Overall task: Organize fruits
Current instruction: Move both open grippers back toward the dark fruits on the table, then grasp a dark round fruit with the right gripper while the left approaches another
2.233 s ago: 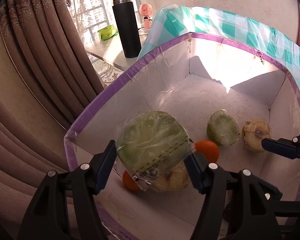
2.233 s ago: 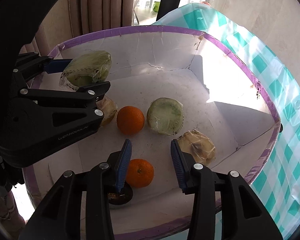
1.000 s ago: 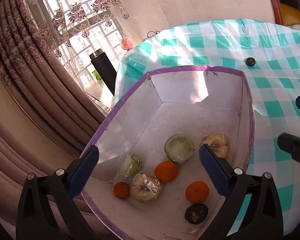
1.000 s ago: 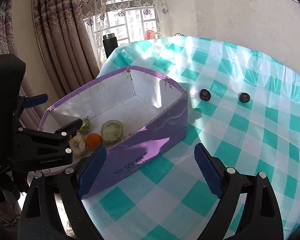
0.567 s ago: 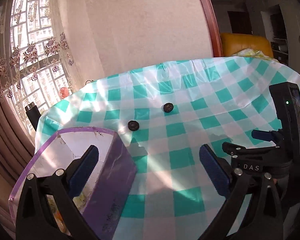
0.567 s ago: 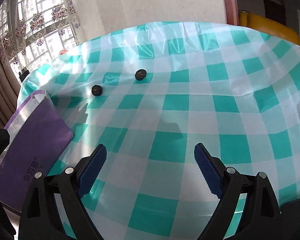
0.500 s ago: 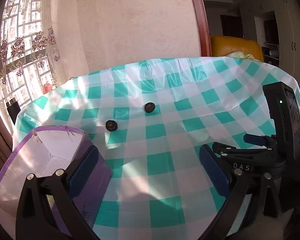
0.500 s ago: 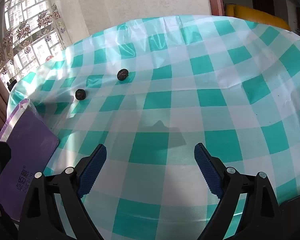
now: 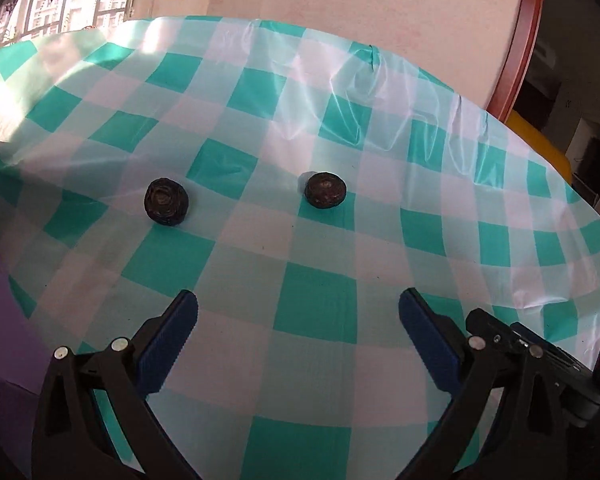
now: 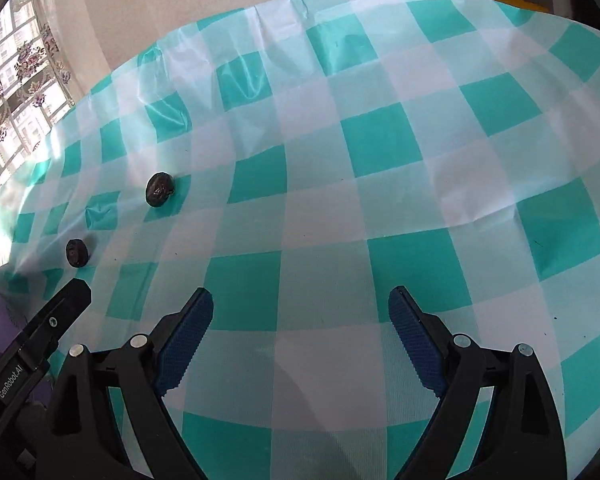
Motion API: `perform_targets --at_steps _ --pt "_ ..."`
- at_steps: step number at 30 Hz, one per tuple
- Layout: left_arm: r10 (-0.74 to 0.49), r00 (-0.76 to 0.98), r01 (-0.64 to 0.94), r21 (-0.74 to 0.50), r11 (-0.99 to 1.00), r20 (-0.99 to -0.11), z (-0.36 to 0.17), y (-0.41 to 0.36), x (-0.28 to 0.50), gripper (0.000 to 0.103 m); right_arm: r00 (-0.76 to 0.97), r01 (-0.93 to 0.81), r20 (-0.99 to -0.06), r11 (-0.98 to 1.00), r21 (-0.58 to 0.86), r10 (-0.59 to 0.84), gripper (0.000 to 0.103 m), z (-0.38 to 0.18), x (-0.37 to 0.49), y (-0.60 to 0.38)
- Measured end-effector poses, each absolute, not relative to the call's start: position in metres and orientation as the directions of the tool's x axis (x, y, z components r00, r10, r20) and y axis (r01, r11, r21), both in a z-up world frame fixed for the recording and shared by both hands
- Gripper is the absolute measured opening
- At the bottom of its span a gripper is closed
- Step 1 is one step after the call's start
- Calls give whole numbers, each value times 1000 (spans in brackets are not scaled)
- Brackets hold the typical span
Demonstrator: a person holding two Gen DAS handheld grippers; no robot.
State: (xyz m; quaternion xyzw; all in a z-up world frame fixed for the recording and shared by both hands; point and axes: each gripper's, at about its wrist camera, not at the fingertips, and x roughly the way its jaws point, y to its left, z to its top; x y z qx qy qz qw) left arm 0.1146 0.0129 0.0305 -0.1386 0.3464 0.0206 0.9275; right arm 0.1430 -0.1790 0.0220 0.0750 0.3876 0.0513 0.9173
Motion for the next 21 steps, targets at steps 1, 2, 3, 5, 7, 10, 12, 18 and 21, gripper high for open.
perform_targets --at_steps 1,2,3,5,7,10,12,18,21 --pt "-54 755 -146 -247 958 -653 31 18 119 101 695 -66 -700 984 163 162 87 23 156 -172" --pt "-41 757 -161 -247 955 -652 30 22 120 101 697 -97 -696 984 148 173 87 25 167 -165" --pt "-39 761 -167 -254 953 -648 31 26 119 101 699 -137 -689 981 135 192 87 27 178 -157" --pt "-61 776 -146 -273 951 -627 32 27 115 101 685 -230 -685 966 121 249 86 30 201 -141" --pt "-44 790 -141 -251 958 -611 34 23 111 101 663 -318 -684 942 109 303 81 31 221 -123" --pt "-43 784 -122 -222 967 -619 34 16 113 101 623 -430 -698 900 72 354 80 30 241 -93" --pt "-40 786 -124 -222 967 -616 34 16 112 101 605 -476 -715 879 29 351 76 28 249 -72" --pt "-59 787 -132 -261 956 -614 32 23 113 101 577 -520 -766 851 -78 283 56 19 271 -24" --pt "-66 785 -139 -278 951 -616 31 27 113 101 592 -506 -758 858 -84 274 38 20 269 -21"
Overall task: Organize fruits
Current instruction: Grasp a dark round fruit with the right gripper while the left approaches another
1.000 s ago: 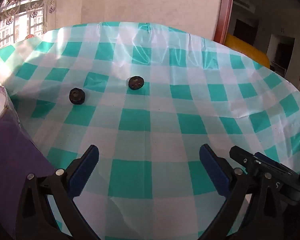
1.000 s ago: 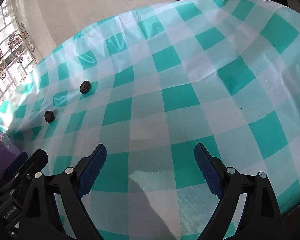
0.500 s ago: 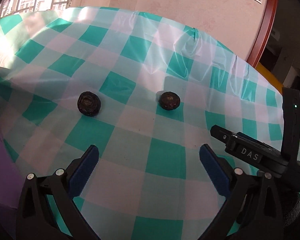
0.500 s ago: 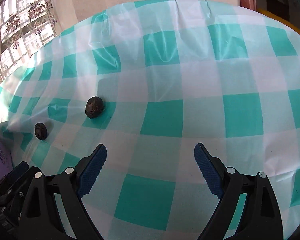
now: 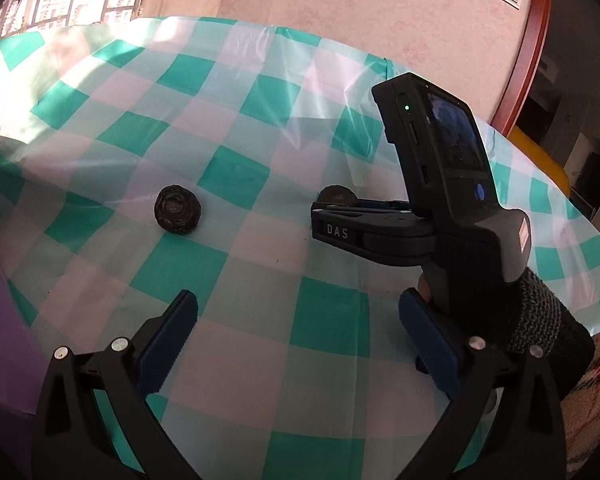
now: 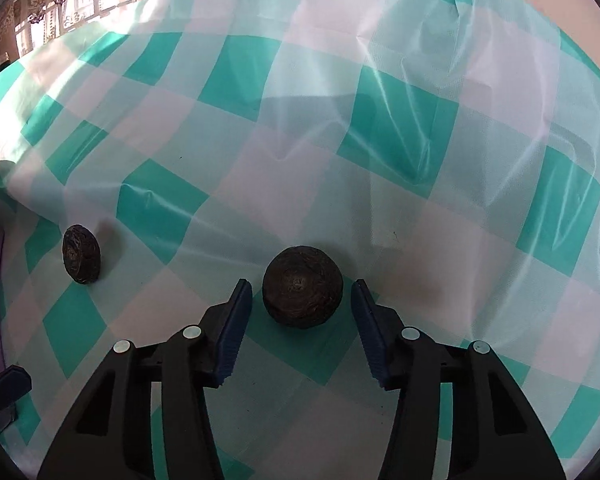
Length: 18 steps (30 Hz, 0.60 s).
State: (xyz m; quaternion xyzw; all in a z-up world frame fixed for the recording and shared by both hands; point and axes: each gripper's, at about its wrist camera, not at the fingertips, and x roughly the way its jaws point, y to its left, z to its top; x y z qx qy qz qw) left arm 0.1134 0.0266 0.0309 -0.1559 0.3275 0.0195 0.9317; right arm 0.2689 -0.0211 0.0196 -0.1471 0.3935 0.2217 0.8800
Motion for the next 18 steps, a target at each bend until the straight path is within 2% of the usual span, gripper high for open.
perform_targets --at_steps 2,6,9,12,18 --pt "-68 782 -149 -292 945 -620 30 30 114 101 593 -476 -749 879 -32 294 37 22 268 -30" --pt "-58 777 -191 -323 927 -626 27 39 120 101 579 -387 -705 899 205 410 37 25 278 -70" --pt "24 775 -254 -277 927 -631 30 42 128 101 560 -329 -646 855 402 519 37 20 286 -101" --pt "96 757 -343 -268 900 -647 31 55 142 101 593 -334 -592 835 437 547 37 26 279 -109" --pt "202 662 -523 -253 814 -721 25 89 172 101 581 -328 -600 833 445 550 37 28 285 -102"
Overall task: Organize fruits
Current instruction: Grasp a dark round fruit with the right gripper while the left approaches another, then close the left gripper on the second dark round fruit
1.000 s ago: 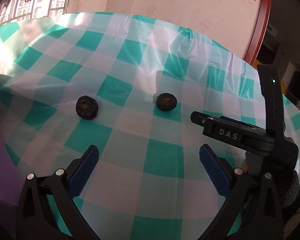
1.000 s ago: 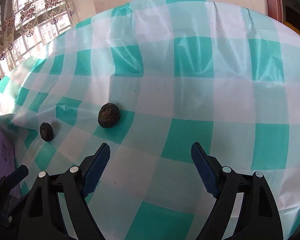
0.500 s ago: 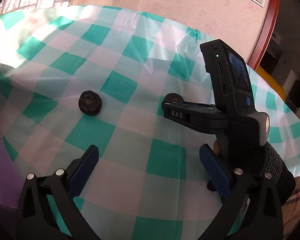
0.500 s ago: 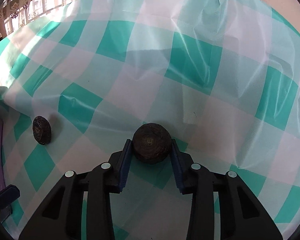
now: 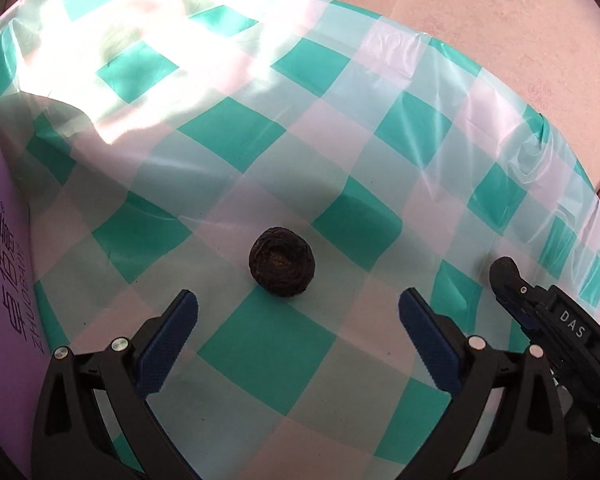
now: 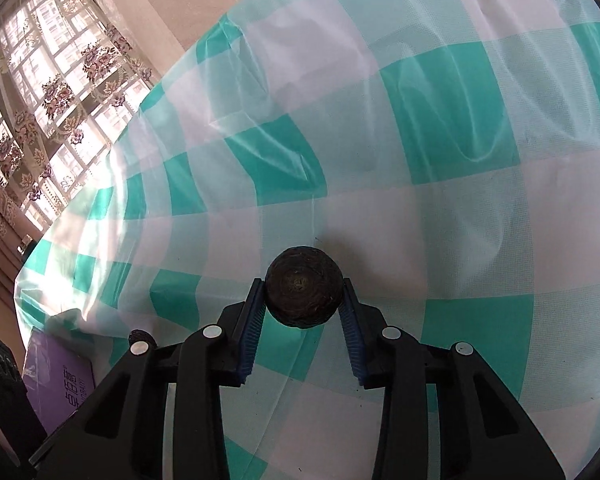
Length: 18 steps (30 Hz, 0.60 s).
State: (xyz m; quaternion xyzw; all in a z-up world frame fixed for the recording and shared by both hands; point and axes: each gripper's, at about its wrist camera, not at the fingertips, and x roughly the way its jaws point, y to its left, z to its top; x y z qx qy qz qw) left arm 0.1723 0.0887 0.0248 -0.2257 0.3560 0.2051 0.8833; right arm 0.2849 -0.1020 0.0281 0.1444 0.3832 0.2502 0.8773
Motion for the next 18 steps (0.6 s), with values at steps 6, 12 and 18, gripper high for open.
perform_targets --at_steps 6,12,18 --pt "256 583 -610 -207 765 -771 18 107 193 95 570 -343 -597 824 451 565 38 26 284 -104" --pt "249 611 -560 -188 807 -752 20 98 193 37 564 -346 -602 823 451 566 38 25 284 -105" --pt "202 714 -497 -282 820 -670 30 98 178 37 549 -348 -620 828 439 560 38 23 286 -101"
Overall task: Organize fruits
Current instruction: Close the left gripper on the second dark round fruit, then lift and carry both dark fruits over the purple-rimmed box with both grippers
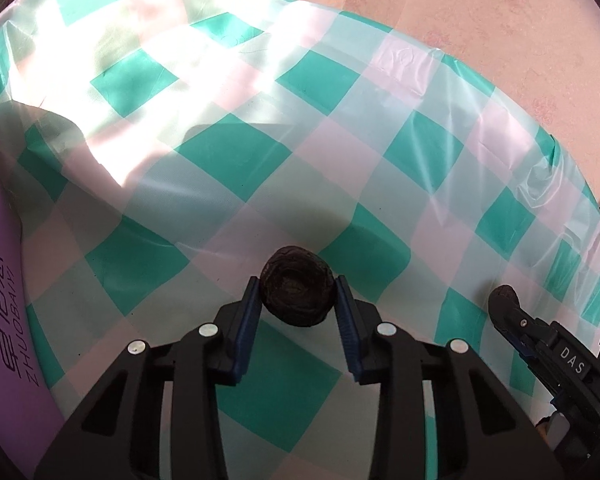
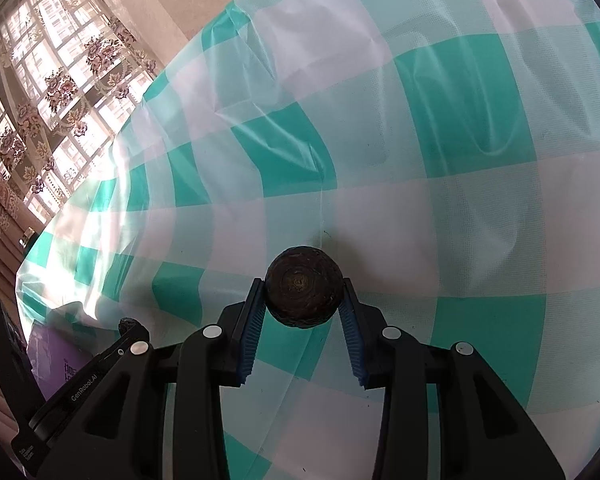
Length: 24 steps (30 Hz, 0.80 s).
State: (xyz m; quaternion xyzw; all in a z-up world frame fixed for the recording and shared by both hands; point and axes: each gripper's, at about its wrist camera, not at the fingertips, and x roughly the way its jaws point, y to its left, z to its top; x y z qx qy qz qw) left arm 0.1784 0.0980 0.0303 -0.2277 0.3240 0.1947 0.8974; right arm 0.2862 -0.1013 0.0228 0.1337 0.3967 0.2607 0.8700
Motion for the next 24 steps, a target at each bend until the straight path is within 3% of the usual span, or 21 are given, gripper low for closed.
perform_targets --at_steps 13,18,24 --pt "137 752 -407 -290 866 -645 31 80 174 37 579 -352 -569 809 471 583 38 26 280 -111" --pt "137 752 -418 -307 855 -644 30 75 163 37 624 -314 -568 838 447 537 38 29 260 -120" --pt "69 773 -319 -292 902 -630 32 49 141 37 674 -249 -552 855 456 491 38 28 220 -136"
